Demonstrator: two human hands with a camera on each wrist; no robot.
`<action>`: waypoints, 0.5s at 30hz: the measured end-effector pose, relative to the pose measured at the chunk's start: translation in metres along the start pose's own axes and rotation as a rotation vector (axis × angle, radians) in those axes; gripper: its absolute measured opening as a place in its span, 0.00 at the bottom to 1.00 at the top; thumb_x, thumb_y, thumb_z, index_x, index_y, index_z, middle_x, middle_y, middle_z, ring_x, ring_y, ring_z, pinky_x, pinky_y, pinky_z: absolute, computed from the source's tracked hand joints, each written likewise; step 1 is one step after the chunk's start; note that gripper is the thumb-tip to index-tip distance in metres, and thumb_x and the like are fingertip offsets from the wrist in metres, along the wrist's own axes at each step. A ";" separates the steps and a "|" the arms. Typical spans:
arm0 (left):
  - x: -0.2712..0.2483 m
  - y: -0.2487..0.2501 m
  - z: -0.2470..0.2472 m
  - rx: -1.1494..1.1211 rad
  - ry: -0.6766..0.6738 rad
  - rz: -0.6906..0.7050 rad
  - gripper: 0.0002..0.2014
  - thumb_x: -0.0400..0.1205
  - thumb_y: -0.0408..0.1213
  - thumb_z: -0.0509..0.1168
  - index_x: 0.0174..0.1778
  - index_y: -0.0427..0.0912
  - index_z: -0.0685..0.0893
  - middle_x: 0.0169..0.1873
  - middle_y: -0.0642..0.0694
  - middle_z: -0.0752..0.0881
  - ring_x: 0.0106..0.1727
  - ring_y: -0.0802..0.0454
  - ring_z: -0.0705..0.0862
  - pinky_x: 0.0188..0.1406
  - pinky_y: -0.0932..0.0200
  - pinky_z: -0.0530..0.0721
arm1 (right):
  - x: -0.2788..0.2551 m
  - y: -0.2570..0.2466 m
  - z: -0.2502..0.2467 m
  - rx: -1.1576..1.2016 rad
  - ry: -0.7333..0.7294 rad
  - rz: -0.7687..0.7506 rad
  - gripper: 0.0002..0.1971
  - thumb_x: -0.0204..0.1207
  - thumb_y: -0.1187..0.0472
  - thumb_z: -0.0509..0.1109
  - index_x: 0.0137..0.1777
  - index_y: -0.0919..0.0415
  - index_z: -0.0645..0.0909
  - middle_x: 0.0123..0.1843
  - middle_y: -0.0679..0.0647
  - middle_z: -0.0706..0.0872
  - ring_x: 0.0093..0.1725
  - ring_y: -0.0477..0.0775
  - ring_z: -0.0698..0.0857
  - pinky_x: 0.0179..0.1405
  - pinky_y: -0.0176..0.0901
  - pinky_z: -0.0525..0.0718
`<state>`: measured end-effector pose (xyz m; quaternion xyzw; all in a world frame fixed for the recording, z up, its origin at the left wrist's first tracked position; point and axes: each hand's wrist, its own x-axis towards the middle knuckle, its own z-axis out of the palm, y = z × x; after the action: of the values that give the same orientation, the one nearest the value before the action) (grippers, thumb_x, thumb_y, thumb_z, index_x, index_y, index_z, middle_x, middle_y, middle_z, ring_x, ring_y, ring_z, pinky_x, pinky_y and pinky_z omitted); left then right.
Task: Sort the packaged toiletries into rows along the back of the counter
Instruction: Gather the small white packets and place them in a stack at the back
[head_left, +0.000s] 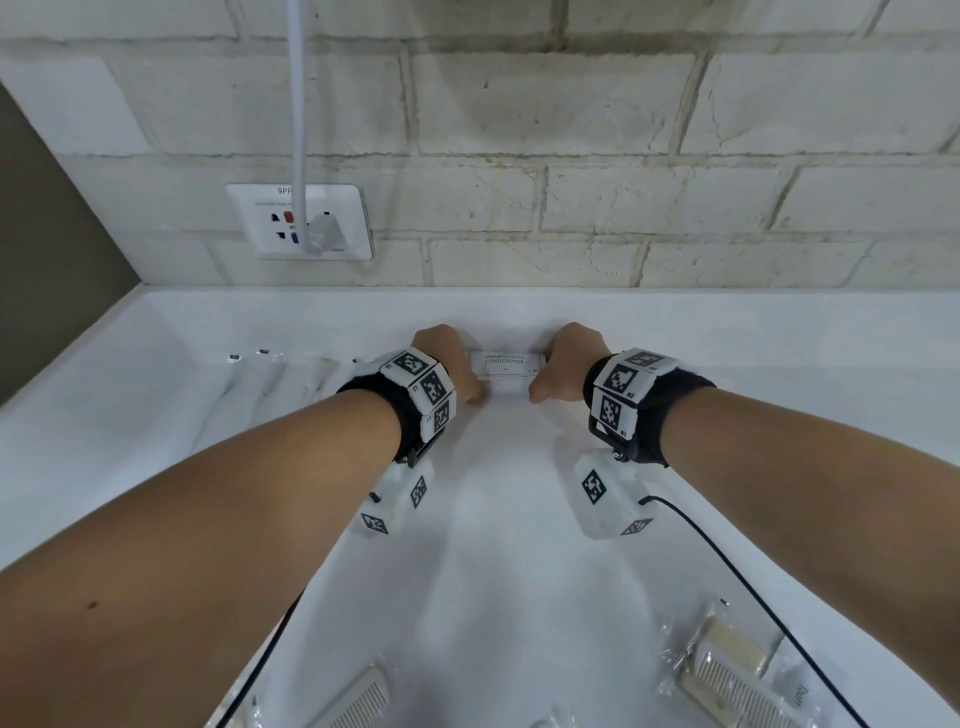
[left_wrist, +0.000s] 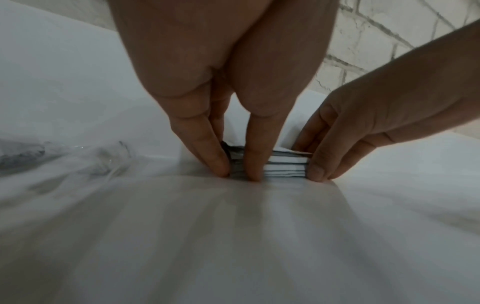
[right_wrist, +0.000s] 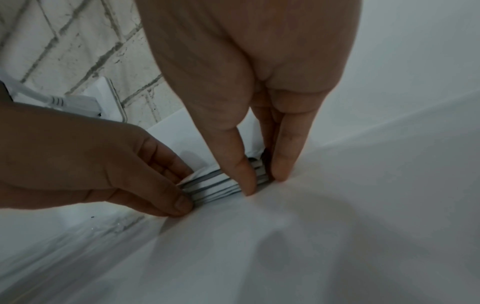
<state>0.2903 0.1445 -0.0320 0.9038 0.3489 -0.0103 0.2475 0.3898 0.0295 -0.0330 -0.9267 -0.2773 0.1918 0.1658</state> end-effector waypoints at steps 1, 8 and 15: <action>0.000 0.000 0.001 0.007 0.004 0.002 0.18 0.68 0.40 0.79 0.52 0.38 0.90 0.47 0.41 0.91 0.51 0.43 0.89 0.49 0.56 0.87 | 0.000 0.000 0.000 -0.001 0.001 0.002 0.18 0.60 0.61 0.82 0.49 0.66 0.85 0.38 0.55 0.83 0.39 0.56 0.82 0.23 0.36 0.74; 0.003 0.000 0.001 0.005 0.004 -0.008 0.19 0.67 0.38 0.81 0.52 0.37 0.90 0.48 0.40 0.91 0.50 0.43 0.89 0.52 0.54 0.88 | -0.001 -0.001 0.000 -0.007 0.023 0.007 0.15 0.61 0.62 0.81 0.47 0.65 0.84 0.33 0.52 0.80 0.38 0.55 0.82 0.23 0.35 0.75; 0.001 -0.003 0.002 0.020 -0.008 -0.017 0.17 0.68 0.40 0.79 0.51 0.38 0.90 0.45 0.41 0.91 0.49 0.43 0.90 0.43 0.58 0.86 | -0.011 -0.001 -0.001 0.051 0.035 -0.002 0.13 0.61 0.62 0.81 0.42 0.65 0.83 0.37 0.55 0.83 0.37 0.55 0.81 0.22 0.35 0.74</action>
<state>0.2895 0.1459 -0.0345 0.9032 0.3556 -0.0197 0.2397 0.3814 0.0242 -0.0288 -0.9251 -0.2704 0.1824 0.1943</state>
